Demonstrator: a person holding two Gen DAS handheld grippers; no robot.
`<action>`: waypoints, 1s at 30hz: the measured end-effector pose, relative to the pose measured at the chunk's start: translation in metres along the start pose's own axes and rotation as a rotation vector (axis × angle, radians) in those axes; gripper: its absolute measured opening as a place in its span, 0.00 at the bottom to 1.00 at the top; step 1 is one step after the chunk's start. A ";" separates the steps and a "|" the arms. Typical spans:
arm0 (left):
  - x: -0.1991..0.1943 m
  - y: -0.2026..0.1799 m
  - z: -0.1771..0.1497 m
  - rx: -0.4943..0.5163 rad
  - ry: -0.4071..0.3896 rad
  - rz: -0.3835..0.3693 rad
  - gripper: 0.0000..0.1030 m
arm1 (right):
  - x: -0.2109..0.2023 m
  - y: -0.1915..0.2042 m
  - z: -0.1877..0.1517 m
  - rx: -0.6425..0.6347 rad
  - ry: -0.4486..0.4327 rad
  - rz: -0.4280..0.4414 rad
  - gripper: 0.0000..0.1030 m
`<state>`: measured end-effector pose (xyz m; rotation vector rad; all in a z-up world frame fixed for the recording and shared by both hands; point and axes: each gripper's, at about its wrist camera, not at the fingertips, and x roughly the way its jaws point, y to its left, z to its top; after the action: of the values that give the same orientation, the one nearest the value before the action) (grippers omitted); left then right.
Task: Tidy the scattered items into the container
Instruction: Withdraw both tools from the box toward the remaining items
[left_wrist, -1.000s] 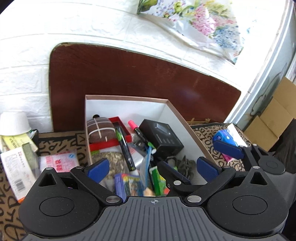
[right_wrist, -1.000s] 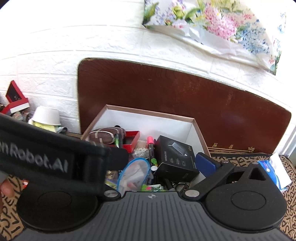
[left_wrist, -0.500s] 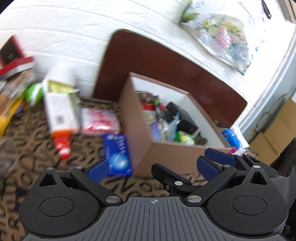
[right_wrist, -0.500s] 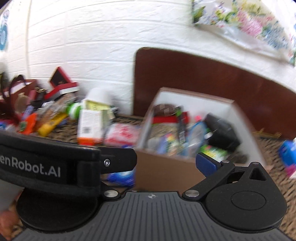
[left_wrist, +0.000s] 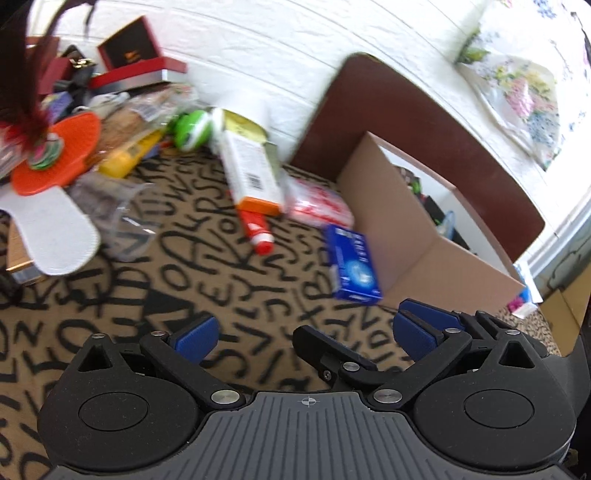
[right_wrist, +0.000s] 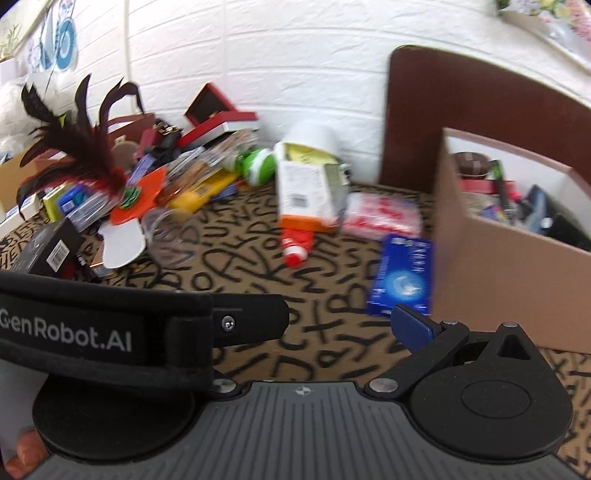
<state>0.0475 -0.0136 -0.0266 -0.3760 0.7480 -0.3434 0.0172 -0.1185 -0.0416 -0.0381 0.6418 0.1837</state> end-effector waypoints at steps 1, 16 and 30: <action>0.000 0.005 0.000 -0.002 -0.004 0.006 1.00 | 0.004 0.004 -0.001 -0.004 0.001 -0.001 0.99; 0.002 0.055 0.043 -0.029 -0.151 0.149 0.87 | 0.054 0.014 0.006 0.013 0.050 0.009 0.99; 0.032 0.088 0.048 -0.132 -0.103 0.255 0.65 | 0.096 0.013 0.012 0.016 0.089 -0.019 0.99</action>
<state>0.1185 0.0596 -0.0524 -0.4139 0.7095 -0.0346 0.0978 -0.0895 -0.0890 -0.0371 0.7316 0.1594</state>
